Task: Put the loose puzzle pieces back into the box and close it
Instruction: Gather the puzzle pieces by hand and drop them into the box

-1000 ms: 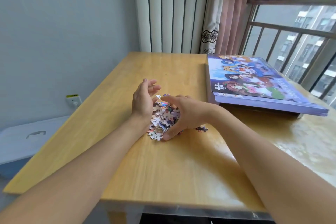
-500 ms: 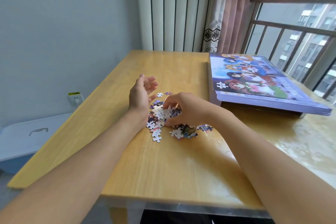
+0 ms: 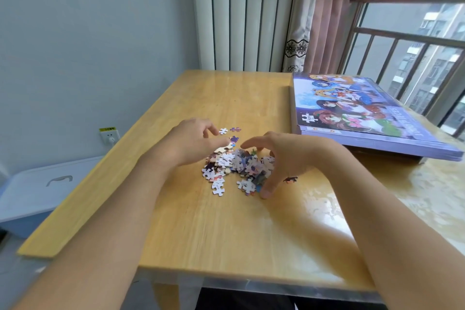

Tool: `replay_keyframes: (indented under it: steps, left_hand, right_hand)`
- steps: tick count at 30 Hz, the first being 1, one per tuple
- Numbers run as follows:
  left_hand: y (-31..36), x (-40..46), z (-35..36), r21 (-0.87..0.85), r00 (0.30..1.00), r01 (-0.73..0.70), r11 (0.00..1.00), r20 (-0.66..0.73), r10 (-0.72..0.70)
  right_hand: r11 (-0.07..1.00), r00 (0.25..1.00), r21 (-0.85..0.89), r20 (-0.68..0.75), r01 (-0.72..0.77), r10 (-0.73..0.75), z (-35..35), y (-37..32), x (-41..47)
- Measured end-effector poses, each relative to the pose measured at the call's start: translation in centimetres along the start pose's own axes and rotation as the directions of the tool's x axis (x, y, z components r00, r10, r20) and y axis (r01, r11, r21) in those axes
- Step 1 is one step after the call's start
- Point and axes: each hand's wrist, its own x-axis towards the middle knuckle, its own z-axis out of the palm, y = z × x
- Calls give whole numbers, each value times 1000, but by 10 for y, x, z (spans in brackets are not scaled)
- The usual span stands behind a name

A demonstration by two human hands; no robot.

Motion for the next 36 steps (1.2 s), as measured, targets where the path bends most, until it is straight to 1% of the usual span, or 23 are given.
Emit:
replay_keyframes:
  steps: [1, 3, 5, 6, 10, 15, 19, 22, 25, 30, 34, 36]
  left_hand:
    - [-2, -2, -4, 1, 998, 31, 1000, 56, -31]
    - [-6, -5, -8, -8, 985, 49, 999, 164, -47]
    - [-6, -8, -11, -122, 971, 40, 992, 238, -10]
    - [-6, -9, -11, -158, 967, 18, 987, 253, 23]
    - [-6, -9, -2, -187, 964, -88, 978, 231, 131]
    - [-6, -3, 6, -321, 965, -122, 939, 184, 189]
    - [-5, 1, 8, -387, 965, -150, 910, 145, 220]
    - [-4, 2, 8, -442, 958, -153, 884, 151, 242]
    - [-1, 1, 8, -497, 960, -156, 854, 129, 250]
    - [0, -2, 6, -610, 962, -127, 782, 117, 247]
    - [0, -1, 8, -647, 956, -87, 758, 161, 247]
    - [2, 0, 13, -642, 963, -86, 762, 142, 229]
  right_hand:
    - [999, 1000, 30, -18, 10, -9, 0, 1, 2]
    - [997, 999, 72, -49, 21, -18, -1, 1, 5]
    - [991, 997, 129, -74, 27, -18, 1, 0, 10]
    - [988, 996, 151, -84, 32, -19, 2, -1, 12]
    - [983, 995, 180, -101, 25, -7, 2, -7, 18]
    - [983, 997, 184, -76, -4, 19, 2, -8, 23]
    - [965, 998, 262, -54, -22, 37, 1, -6, 27]
    - [967, 997, 253, -58, -28, 44, 0, -7, 25]
    - [955, 996, 296, -66, -33, 55, 1, -7, 25]
    - [950, 986, 313, -153, -19, 70, 5, -4, 29]
    - [938, 977, 347, -198, 1, 72, 6, -3, 27]
    - [932, 972, 361, -222, 8, 78, 7, -4, 28]
